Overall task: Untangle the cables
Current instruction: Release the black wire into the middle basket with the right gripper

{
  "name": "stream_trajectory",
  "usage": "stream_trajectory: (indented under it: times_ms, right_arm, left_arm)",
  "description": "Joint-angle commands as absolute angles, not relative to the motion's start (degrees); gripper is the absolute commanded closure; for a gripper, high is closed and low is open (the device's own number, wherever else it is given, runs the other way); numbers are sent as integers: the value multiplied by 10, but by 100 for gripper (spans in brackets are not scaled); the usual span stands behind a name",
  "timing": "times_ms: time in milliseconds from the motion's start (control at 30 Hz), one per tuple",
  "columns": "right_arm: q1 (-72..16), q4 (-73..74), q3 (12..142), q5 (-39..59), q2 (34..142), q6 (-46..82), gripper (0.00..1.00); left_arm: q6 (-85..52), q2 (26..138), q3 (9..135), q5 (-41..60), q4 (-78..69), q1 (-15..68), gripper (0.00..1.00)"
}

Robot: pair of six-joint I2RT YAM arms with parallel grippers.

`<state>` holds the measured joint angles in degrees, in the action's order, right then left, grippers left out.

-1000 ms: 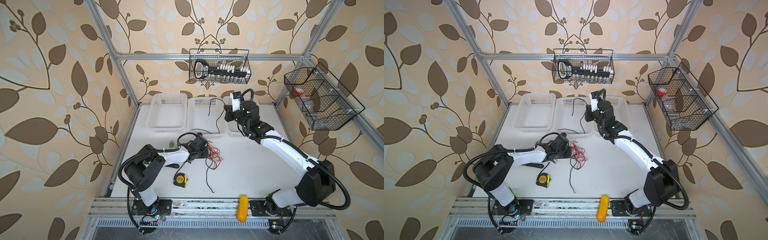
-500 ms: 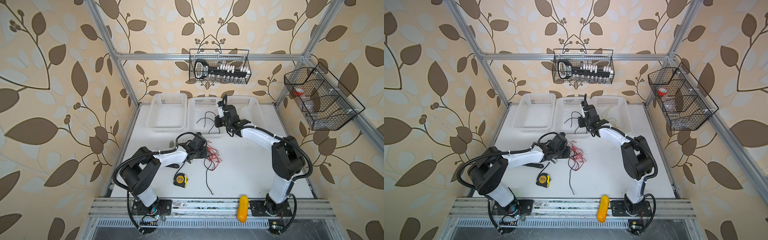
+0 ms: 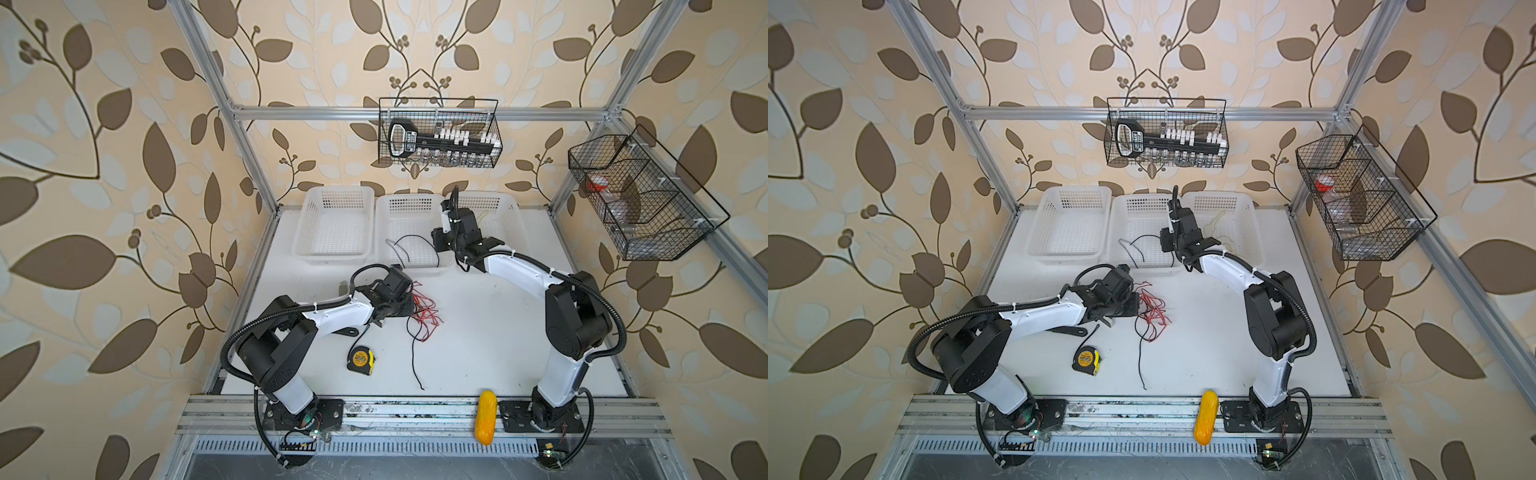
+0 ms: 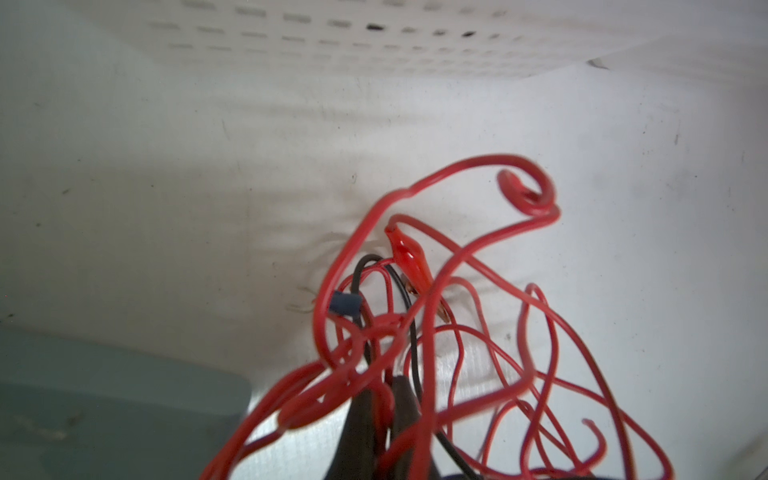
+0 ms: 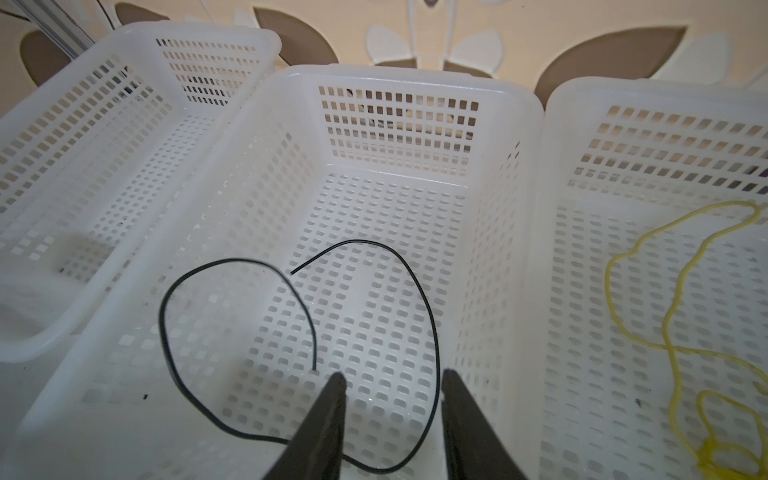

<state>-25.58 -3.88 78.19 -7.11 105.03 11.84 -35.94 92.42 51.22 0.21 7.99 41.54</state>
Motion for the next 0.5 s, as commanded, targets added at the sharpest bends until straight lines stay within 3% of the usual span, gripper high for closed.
stream_trajectory:
  times_ms: [0, 467]
  right_arm:
    - [-256, -42, 750, -71, 999, 117, 56]
    - [-360, -19, 517, -73, 788, 178, 54]
  left_arm:
    - [-359, 900, 505, -6, 83, 411, 99]
    - [-375, 888, 493, -20, 69, 410, 100]
